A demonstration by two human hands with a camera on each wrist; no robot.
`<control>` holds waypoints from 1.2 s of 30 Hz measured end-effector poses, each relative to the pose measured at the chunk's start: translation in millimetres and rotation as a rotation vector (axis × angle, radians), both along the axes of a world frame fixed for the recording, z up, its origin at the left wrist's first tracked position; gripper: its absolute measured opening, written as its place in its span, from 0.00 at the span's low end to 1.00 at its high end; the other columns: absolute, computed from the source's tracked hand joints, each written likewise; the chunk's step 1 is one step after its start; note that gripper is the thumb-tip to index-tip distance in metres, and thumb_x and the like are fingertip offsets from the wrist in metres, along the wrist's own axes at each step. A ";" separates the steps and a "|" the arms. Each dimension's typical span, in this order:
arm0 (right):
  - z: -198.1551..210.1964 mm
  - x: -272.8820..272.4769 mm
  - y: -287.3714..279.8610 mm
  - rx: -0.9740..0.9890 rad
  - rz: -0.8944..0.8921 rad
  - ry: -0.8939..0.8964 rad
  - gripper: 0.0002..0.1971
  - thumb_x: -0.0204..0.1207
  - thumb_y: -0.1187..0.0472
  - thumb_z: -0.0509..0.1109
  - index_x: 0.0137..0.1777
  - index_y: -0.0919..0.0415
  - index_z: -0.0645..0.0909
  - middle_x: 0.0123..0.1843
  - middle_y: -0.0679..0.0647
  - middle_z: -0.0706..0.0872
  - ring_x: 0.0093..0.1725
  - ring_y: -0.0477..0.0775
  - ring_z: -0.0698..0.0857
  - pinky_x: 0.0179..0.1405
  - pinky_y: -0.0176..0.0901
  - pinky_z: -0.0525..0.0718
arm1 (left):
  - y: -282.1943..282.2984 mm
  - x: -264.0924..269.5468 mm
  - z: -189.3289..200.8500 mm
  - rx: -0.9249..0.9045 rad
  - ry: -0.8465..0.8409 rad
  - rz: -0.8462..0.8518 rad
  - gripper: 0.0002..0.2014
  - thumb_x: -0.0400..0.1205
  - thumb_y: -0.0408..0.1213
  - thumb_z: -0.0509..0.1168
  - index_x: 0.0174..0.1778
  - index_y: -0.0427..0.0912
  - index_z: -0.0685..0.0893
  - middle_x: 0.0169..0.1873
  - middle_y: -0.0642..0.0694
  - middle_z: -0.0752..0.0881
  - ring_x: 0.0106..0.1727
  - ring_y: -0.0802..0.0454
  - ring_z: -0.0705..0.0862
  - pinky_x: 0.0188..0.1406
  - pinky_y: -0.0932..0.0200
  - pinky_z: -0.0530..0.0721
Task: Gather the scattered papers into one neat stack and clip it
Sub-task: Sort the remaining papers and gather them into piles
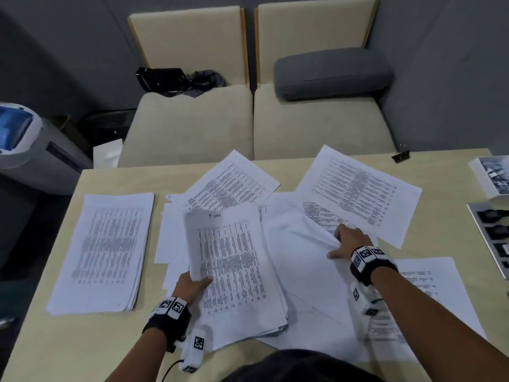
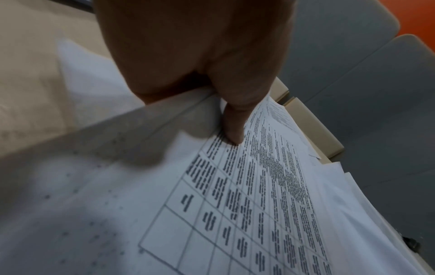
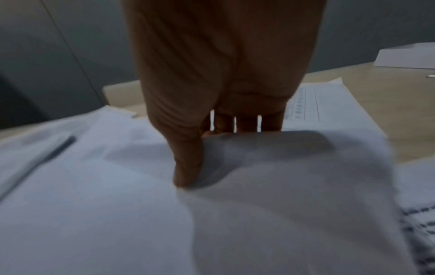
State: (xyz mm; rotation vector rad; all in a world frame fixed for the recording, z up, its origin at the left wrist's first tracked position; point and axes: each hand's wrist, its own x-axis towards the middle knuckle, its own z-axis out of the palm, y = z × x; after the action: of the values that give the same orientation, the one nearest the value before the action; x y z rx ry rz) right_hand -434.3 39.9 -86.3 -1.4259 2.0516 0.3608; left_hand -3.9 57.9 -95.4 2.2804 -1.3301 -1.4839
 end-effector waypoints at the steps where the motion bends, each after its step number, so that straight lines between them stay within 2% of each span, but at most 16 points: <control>1: 2.7 -1.5 1.0 0.040 -0.003 -0.050 0.20 0.66 0.44 0.80 0.44 0.52 0.72 0.42 0.50 0.80 0.49 0.56 0.80 0.40 0.43 0.75 | 1.1 -0.4 1.8 0.001 0.024 -0.001 0.13 0.78 0.41 0.73 0.51 0.35 0.83 0.42 0.40 0.88 0.45 0.41 0.87 0.43 0.55 0.82; 3: 14.1 -3.2 4.1 0.047 -0.004 -0.133 0.18 0.69 0.46 0.79 0.36 0.53 0.71 0.37 0.48 0.77 0.44 0.55 0.79 0.34 0.42 0.72 | 1.2 1.4 1.9 0.002 0.062 -0.019 0.13 0.78 0.41 0.73 0.53 0.38 0.81 0.42 0.44 0.86 0.47 0.43 0.85 0.44 0.58 0.80; 6: 54.5 -8.0 8.9 -0.159 -0.135 -0.247 0.14 0.65 0.53 0.82 0.44 0.54 0.81 0.44 0.49 0.82 0.51 0.55 0.83 0.47 0.44 0.78 | -0.6 4.9 -3.2 -0.024 0.107 -0.034 0.21 0.77 0.39 0.74 0.63 0.38 0.80 0.51 0.40 0.87 0.52 0.42 0.85 0.54 0.52 0.80; 9: 108.5 4.6 17.8 -0.397 -0.233 -0.327 0.13 0.63 0.56 0.83 0.35 0.50 0.78 0.41 0.50 0.87 0.50 0.59 0.85 0.47 0.47 0.80 | -5.4 7.5 -6.6 -0.010 0.173 -0.025 0.25 0.74 0.34 0.76 0.66 0.36 0.80 0.57 0.39 0.87 0.59 0.39 0.86 0.64 0.46 0.80; 12: 148.6 46.1 29.0 -0.584 -0.189 -0.299 0.11 0.65 0.51 0.80 0.40 0.48 0.80 0.42 0.45 0.88 0.48 0.54 0.84 0.51 0.50 0.83 | -9.7 5.9 -7.3 0.022 0.221 0.026 0.24 0.70 0.30 0.78 0.62 0.33 0.83 0.55 0.38 0.88 0.57 0.38 0.86 0.64 0.46 0.81; 15: 166.9 117.0 48.8 -0.669 -0.037 -0.356 0.09 0.69 0.52 0.77 0.47 0.48 0.82 0.44 0.43 0.88 0.44 0.48 0.84 0.44 0.44 0.80 | -11.6 5.7 -7.9 0.049 0.221 0.044 0.19 0.70 0.29 0.78 0.56 0.31 0.85 0.49 0.38 0.87 0.50 0.40 0.86 0.56 0.51 0.81; 17: 161.0 167.6 62.6 -0.636 0.147 -0.391 0.07 0.72 0.51 0.73 0.48 0.49 0.82 0.44 0.42 0.88 0.42 0.48 0.84 0.40 0.41 0.78 | -12.7 7.6 -5.9 0.061 0.239 0.049 0.18 0.67 0.30 0.78 0.52 0.30 0.86 0.46 0.40 0.87 0.49 0.41 0.86 0.54 0.53 0.80; 20: 120.7 228.8 73.9 -0.412 0.407 -0.430 0.11 0.75 0.52 0.68 0.55 0.52 0.81 0.52 0.49 0.88 0.49 0.54 0.84 0.44 0.44 0.78 | -16.1 16.2 -17.2 0.050 0.317 0.077 0.28 0.56 0.34 0.78 0.53 0.30 0.87 0.48 0.37 0.91 0.49 0.38 0.89 0.57 0.42 0.85; 22: 89.3 257.9 73.5 -0.234 0.528 -0.380 0.12 0.78 0.52 0.66 0.58 0.55 0.79 0.56 0.55 0.87 0.53 0.60 0.84 0.45 0.48 0.78 | -18.8 17.3 -20.3 0.038 0.376 0.109 0.21 0.66 0.40 0.72 0.54 0.34 0.87 0.54 0.33 0.89 0.50 0.39 0.87 0.56 0.42 0.85; 24: 68.0 278.1 71.2 -0.131 0.576 -0.319 0.12 0.80 0.51 0.64 0.56 0.58 0.78 0.56 0.59 0.86 0.53 0.63 0.84 0.42 0.50 0.76 | -15.8 13.4 -9.2 0.038 0.551 0.233 0.23 0.78 0.56 0.64 0.57 0.41 0.86 0.58 0.35 0.88 0.52 0.40 0.86 0.59 0.44 0.82; 26: 52.2 288.3 70.6 -0.069 0.570 -0.297 0.10 0.81 0.53 0.62 0.52 0.59 0.77 0.54 0.61 0.86 0.52 0.65 0.85 0.41 0.50 0.76 | -10.7 11.0 -2.7 0.088 0.876 0.354 0.35 0.75 0.70 0.51 0.61 0.48 0.84 0.55 0.41 0.90 0.53 0.41 0.89 0.57 0.43 0.86; 28: 39.7 291.7 70.8 -0.049 0.545 -0.322 0.04 0.80 0.56 0.63 0.45 0.55 0.73 0.53 0.61 0.86 0.50 0.64 0.85 0.41 0.49 0.76 | -8.7 10.2 7.4 0.148 0.997 0.398 0.37 0.72 0.72 0.46 0.61 0.50 0.84 0.53 0.41 0.91 0.54 0.39 0.89 0.53 0.41 0.88; 30: 32.6 290.4 69.7 -0.052 0.506 -0.418 0.05 0.80 0.53 0.64 0.46 0.54 0.75 0.53 0.59 0.87 0.50 0.62 0.85 0.43 0.49 0.79 | -6.1 7.5 15.1 0.127 0.821 0.266 0.33 0.76 0.66 0.56 0.62 0.42 0.85 0.56 0.36 0.89 0.55 0.37 0.87 0.58 0.41 0.85; 32: 31.7 284.8 66.5 -0.019 0.474 -0.541 0.14 0.80 0.47 0.66 0.57 0.55 0.80 0.56 0.57 0.88 0.52 0.59 0.87 0.50 0.50 0.83 | -7.8 7.4 8.7 -0.033 0.489 0.105 0.21 0.79 0.45 0.70 0.62 0.34 0.84 0.56 0.36 0.88 0.56 0.38 0.86 0.58 0.47 0.81; 33: 33.4 278.8 64.3 0.015 0.423 -0.601 0.18 0.78 0.43 0.67 0.61 0.54 0.80 0.58 0.55 0.88 0.52 0.56 0.88 0.53 0.50 0.85 | -7.9 8.3 4.4 -0.098 0.396 0.078 0.18 0.78 0.35 0.72 0.62 0.32 0.84 0.56 0.35 0.88 0.57 0.37 0.86 0.58 0.48 0.81; 36: 33.7 242.4 54.0 -0.067 0.151 -0.671 0.19 0.77 0.41 0.67 0.60 0.52 0.82 0.53 0.49 0.88 0.52 0.49 0.87 0.57 0.49 0.87 | -8.3 10.5 4.4 -0.162 0.334 0.029 0.19 0.77 0.29 0.73 0.64 0.32 0.84 0.58 0.35 0.87 0.56 0.39 0.86 0.60 0.48 0.82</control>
State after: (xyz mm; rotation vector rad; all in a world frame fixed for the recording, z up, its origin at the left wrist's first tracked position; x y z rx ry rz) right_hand -191.9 93.8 -52.5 -1.4874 1.4275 -0.1248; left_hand 6.6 49.6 -91.0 1.8473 -1.2609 -1.5946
